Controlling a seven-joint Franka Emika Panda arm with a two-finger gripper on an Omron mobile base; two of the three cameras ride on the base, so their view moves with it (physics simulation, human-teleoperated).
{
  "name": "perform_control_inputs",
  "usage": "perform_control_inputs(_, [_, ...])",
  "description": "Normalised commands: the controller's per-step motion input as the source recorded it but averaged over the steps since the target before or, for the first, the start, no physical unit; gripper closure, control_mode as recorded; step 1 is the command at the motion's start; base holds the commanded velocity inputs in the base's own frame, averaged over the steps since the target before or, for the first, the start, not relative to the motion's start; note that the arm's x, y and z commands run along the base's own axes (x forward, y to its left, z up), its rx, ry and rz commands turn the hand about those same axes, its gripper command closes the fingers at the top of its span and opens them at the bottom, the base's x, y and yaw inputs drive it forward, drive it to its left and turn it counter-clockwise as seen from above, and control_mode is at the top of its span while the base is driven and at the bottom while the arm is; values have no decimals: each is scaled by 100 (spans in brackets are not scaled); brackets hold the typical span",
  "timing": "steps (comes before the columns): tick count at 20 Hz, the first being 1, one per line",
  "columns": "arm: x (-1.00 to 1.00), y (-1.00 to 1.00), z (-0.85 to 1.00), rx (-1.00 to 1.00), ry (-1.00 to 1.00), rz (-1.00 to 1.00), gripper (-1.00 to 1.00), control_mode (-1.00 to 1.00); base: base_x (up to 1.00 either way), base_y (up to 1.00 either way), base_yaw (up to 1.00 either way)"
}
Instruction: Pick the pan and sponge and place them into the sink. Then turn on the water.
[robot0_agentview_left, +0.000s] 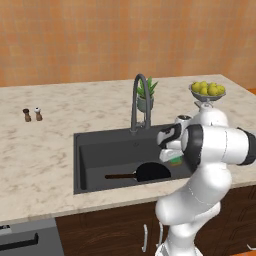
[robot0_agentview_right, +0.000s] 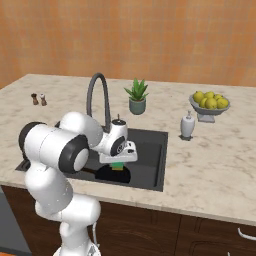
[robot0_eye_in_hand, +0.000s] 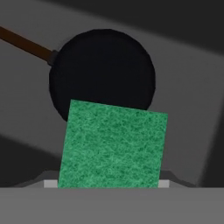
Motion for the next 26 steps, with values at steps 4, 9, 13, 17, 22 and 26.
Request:
perform_control_inputs(4, [30, 1, -34, 0, 0, 0, 100, -100, 0, 0, 0])
perform_control_inputs(9, [18, -10, -29, 2, 0, 0, 100, -100, 0, 0, 0])
perform_control_inputs(13, [17, -6, -26, 0, 0, 0, 100, -100, 0, 0, 0])
perform_control_inputs(17, [23, 0, -32, 0, 0, 0, 100, -100, 0, 0, 0])
perform_control_inputs(22, [22, -1, -22, 0, 0, -2, 100, -100, 0, 0, 0])
perform_control_inputs(26, [28, -3, -20, 0, 0, -3, 100, -100, 0, 0, 0])
